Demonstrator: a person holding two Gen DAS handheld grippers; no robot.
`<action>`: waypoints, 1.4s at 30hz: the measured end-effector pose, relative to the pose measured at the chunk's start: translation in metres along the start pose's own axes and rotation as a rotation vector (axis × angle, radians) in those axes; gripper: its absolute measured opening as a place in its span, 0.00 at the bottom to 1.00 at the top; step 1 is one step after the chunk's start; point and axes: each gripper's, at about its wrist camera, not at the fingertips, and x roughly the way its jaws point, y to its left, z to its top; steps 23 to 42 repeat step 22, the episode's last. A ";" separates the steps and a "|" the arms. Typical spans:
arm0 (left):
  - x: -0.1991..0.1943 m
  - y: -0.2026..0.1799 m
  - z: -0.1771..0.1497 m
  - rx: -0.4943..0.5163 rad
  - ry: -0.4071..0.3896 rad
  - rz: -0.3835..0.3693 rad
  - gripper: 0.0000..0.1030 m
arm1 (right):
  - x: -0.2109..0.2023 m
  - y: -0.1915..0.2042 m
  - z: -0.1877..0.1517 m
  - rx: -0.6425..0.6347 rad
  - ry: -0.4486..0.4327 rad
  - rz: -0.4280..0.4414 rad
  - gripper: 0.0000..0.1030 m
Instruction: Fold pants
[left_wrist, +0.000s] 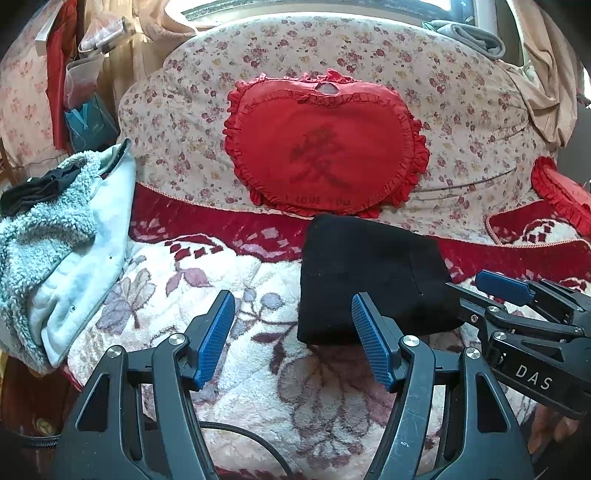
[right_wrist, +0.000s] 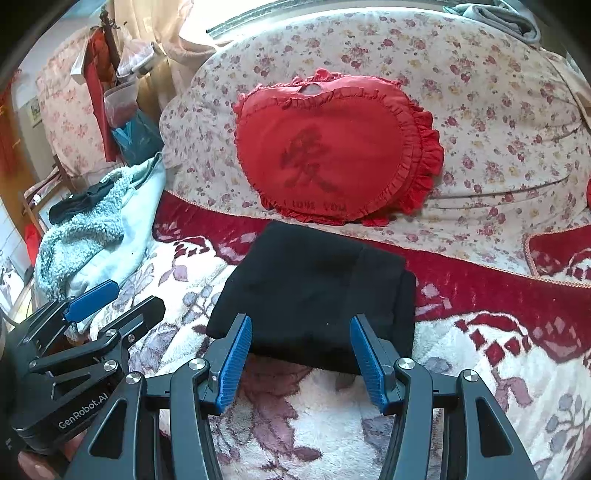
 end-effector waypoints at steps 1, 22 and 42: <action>0.000 0.000 0.000 0.000 0.000 0.000 0.64 | 0.001 0.000 0.000 0.000 0.001 0.001 0.52; 0.012 0.007 -0.001 -0.027 0.003 0.009 0.64 | 0.013 -0.010 -0.006 0.017 0.022 -0.009 0.52; 0.012 0.007 -0.001 -0.027 0.003 0.009 0.64 | 0.013 -0.010 -0.006 0.017 0.022 -0.009 0.52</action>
